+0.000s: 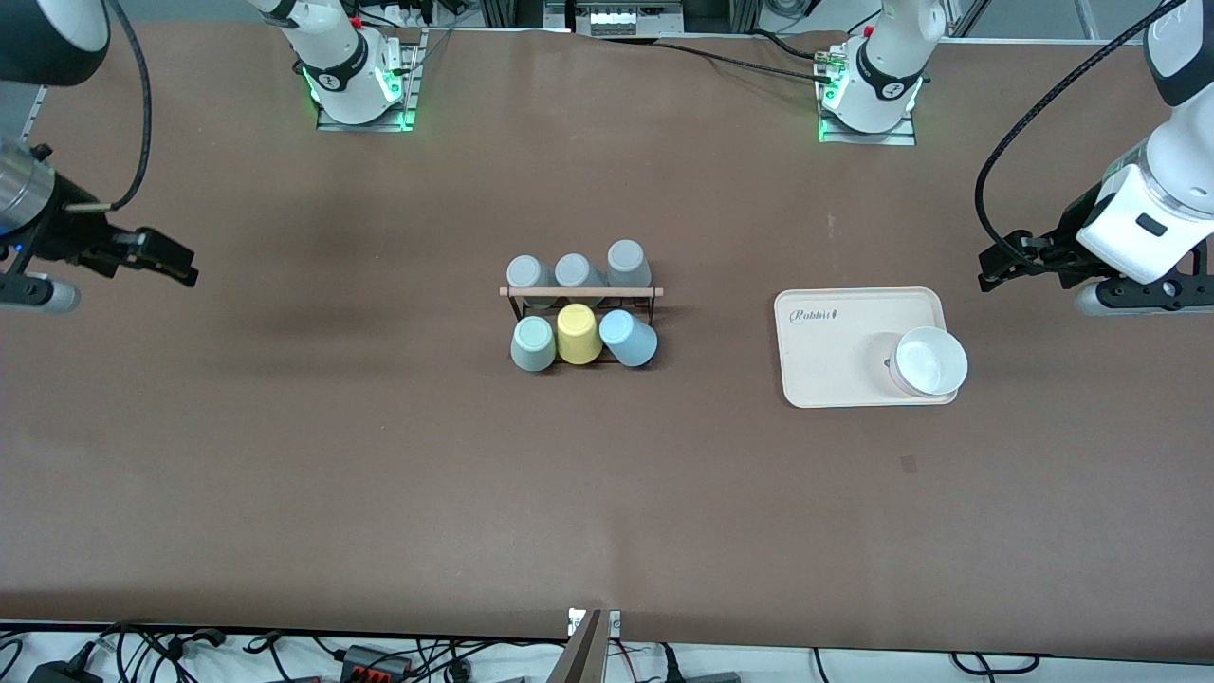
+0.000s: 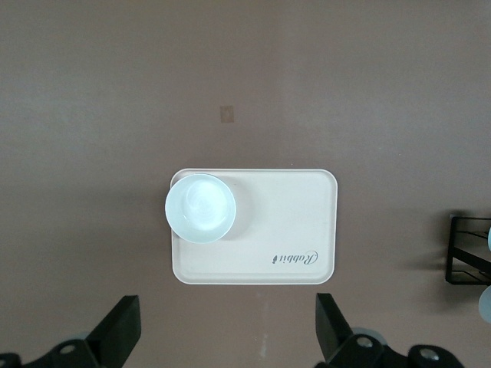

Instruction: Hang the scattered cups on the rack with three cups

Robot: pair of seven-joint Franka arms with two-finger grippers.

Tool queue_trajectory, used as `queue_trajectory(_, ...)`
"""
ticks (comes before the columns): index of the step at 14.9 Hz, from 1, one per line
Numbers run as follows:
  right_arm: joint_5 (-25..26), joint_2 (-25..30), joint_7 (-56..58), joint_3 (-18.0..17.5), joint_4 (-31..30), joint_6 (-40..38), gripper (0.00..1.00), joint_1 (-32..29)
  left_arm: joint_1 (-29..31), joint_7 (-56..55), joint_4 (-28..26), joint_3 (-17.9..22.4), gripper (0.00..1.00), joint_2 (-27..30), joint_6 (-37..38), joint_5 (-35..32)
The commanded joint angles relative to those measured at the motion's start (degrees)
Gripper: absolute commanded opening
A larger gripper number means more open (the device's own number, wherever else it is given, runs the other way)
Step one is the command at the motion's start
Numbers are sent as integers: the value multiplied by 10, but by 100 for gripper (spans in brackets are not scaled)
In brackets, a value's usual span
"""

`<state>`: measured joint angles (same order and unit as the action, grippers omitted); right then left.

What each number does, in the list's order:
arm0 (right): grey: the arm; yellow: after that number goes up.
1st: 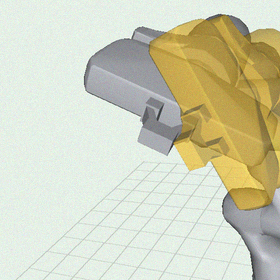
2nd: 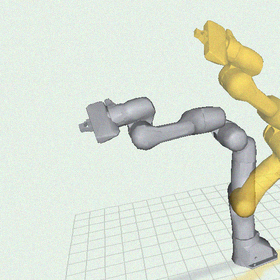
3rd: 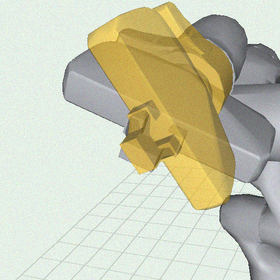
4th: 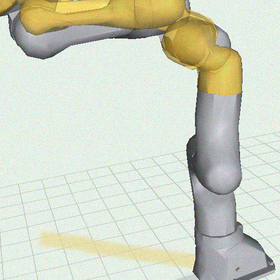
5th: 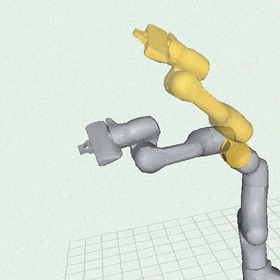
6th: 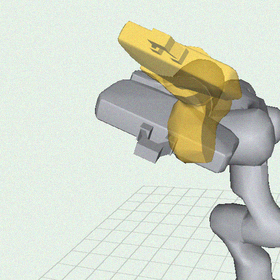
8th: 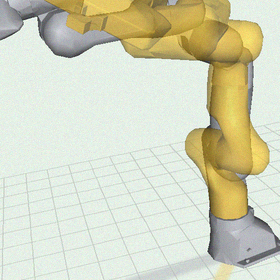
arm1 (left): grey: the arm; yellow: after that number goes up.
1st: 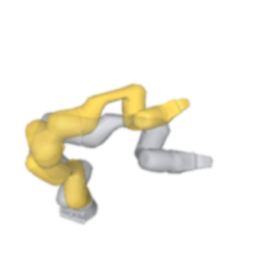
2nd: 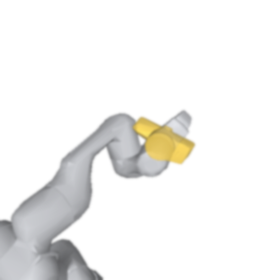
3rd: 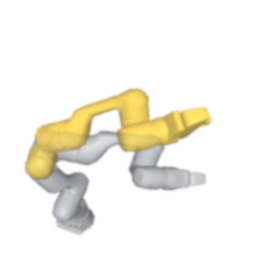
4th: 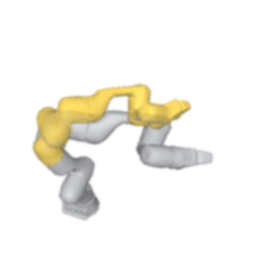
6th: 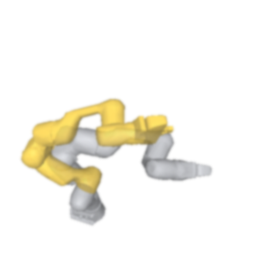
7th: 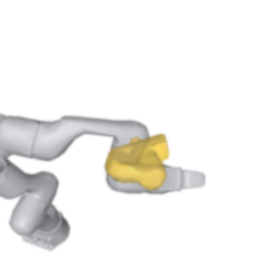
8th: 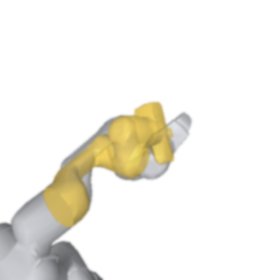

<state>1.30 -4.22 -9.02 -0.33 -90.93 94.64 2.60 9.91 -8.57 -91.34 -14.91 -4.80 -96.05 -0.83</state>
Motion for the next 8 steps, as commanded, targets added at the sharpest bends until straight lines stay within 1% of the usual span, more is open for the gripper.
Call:
queue_trajectory(1,7,46,7,-7,-59,17,100,-6,5,16,3,1,100,8,6,17)
queue_trajectory(3,7,44,10,-7,-53,3,100,-6,5,16,4,0,100,8,6,18)
queue_trajectory(5,4,29,29,-7,-30,1,100,-8,5,16,4,0,100,8,6,18)
queue_trajectory(8,1,26,30,-6,-25,2,100,-9,5,16,4,-1,100,8,7,18)
